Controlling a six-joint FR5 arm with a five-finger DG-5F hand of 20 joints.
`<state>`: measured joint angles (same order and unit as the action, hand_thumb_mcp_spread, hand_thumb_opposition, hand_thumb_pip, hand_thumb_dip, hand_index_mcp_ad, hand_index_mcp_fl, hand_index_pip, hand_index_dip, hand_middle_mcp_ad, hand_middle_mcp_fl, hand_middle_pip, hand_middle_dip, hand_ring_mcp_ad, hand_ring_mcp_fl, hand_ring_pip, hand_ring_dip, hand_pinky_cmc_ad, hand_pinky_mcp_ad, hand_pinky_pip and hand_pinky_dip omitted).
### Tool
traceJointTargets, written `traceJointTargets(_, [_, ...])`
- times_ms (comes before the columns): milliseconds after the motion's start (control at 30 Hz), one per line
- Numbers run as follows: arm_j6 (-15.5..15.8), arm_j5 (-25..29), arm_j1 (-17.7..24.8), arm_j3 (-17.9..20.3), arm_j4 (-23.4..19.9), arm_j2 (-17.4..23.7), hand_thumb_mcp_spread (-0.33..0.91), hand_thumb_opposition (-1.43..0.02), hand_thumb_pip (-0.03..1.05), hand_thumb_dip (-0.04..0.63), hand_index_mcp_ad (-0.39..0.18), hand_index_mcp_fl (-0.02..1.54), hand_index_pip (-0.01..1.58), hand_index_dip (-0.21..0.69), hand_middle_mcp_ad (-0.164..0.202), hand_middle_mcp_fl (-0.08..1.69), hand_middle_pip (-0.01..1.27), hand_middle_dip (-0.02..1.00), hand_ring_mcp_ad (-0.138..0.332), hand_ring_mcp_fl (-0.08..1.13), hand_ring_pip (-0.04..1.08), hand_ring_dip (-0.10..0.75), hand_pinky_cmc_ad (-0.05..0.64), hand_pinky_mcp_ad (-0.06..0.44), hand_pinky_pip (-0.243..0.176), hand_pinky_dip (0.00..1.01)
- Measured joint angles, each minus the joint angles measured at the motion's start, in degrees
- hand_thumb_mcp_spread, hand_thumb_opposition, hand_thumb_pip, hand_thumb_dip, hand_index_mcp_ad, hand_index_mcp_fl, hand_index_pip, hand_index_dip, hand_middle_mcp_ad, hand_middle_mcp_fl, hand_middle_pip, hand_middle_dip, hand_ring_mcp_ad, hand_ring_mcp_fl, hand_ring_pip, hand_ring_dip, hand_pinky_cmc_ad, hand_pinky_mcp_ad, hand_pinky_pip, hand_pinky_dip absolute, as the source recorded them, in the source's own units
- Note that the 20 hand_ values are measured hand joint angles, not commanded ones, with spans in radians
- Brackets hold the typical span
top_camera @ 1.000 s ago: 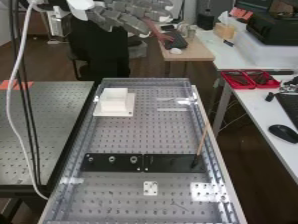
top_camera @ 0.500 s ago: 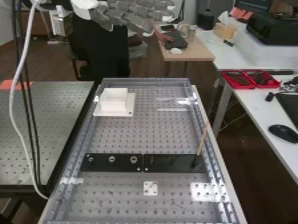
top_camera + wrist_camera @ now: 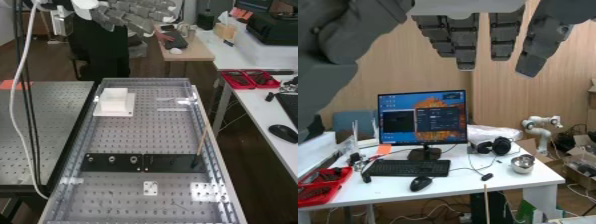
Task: Grab the drill bit and place it in the clear container
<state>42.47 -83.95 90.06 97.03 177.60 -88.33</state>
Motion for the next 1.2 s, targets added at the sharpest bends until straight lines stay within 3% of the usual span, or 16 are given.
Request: traceJointTargets(1200, [-0.36, -0.67, -0.23, -0.31, 0.25, -0.17, 0.11, -0.69, 0.23, 0.012, 0.138, 0.02, 0.08, -0.003, 0.141, 0.08, 0.16, 0.02, 0.232, 0.01, 0.11, -0.103, 0.412, 0.278, -0.096, 0.27])
